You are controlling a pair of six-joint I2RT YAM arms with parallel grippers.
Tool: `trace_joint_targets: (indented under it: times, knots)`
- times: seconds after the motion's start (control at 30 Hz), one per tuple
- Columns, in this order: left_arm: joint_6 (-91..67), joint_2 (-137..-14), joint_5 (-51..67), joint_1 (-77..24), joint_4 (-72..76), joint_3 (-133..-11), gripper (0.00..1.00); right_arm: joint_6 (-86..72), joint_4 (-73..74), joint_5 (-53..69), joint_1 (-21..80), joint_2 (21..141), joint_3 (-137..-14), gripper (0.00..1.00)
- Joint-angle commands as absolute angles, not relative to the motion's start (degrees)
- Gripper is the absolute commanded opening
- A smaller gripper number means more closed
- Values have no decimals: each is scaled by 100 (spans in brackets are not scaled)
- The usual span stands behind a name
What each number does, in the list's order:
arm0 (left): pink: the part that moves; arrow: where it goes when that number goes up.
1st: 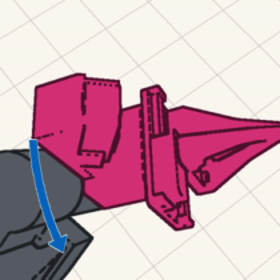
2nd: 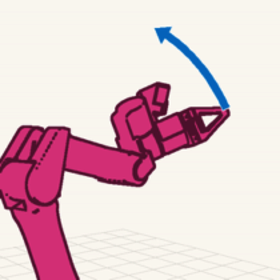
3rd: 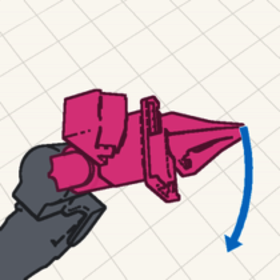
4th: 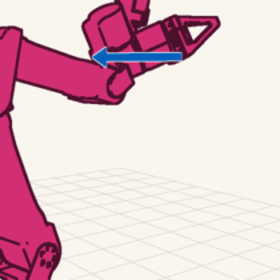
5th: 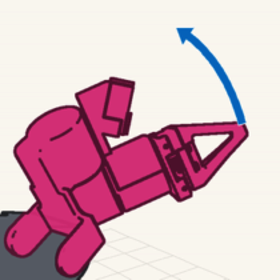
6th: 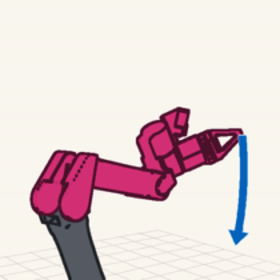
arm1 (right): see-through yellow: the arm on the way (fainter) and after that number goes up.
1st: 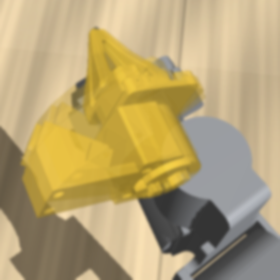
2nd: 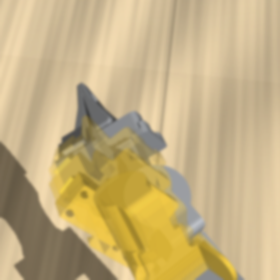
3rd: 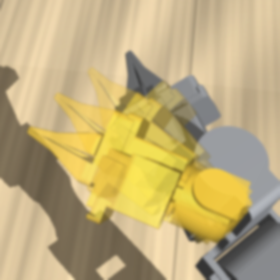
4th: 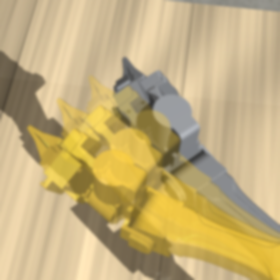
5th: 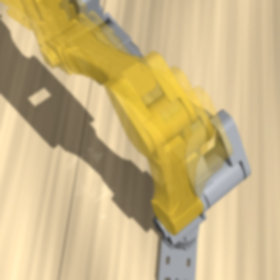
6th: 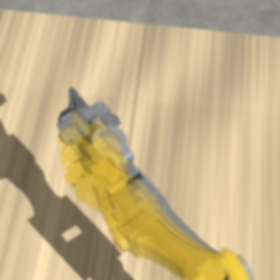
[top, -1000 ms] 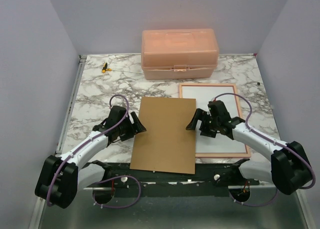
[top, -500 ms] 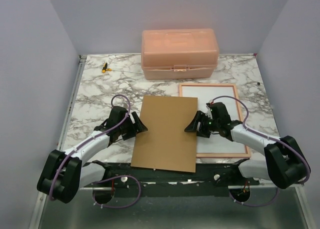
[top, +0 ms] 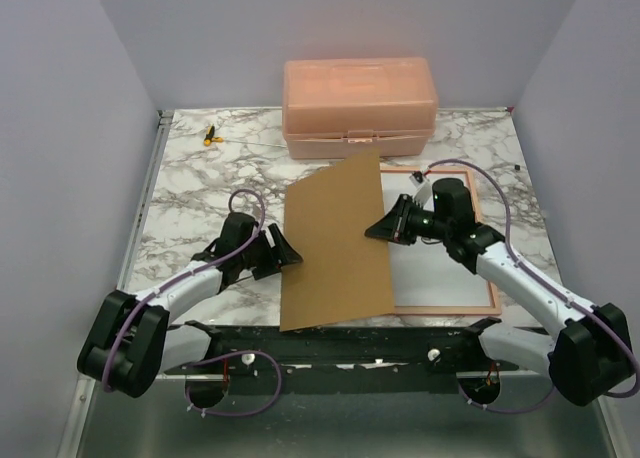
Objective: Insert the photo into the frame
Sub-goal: Turn over the photo frame item at the center of the board.
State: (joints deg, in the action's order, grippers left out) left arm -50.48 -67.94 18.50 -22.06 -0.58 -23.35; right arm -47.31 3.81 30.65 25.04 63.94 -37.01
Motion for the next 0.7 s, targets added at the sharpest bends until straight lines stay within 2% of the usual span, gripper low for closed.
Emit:
trace_joint_targets:
  times: [0.0, 0.43, 0.67]
  knots:
    - [-4917, -6685, 2330, -2285, -115, -2331, 72, -4251, 1282, 3315, 2553, 6406, -4643, 2]
    - [-4233, -5368, 952, -2310, -2596, -3414, 78, -2786, 5076, 1476, 2557, 7540, -8346, 0]
    - [-4039, -4937, 540, -2320, -3565, -4073, 79, -2572, 6084, 1280, 2558, 8136, -9434, 0]
